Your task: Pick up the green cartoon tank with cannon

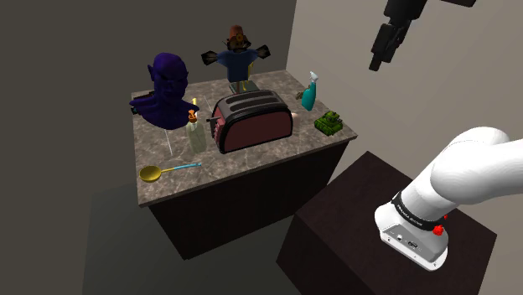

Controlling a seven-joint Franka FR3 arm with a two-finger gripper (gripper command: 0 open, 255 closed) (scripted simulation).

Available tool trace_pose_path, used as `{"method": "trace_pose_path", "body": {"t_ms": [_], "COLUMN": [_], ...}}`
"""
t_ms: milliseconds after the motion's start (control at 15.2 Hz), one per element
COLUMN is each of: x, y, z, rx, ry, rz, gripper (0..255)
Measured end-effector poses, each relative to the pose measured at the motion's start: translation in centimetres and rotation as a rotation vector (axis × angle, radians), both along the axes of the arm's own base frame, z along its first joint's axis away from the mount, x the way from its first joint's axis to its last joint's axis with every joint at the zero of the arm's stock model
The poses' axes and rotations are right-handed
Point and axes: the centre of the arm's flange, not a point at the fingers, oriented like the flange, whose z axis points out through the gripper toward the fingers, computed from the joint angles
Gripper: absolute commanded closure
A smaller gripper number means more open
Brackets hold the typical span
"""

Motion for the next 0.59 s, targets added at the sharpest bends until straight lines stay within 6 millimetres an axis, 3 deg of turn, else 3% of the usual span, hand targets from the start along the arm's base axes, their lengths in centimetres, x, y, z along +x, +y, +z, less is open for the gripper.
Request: {"method": "trace_pose_path", "body": {"t_ms": [198, 594], "x": [0.5, 3.2], "y": [-1.0, -5.7], "z": [-1.1, -6.7], "rx": [0.001, 0.006], "ry": [-0.001, -0.011], "rz": [-0.003, -0.017], "gripper": [0, 0]}}
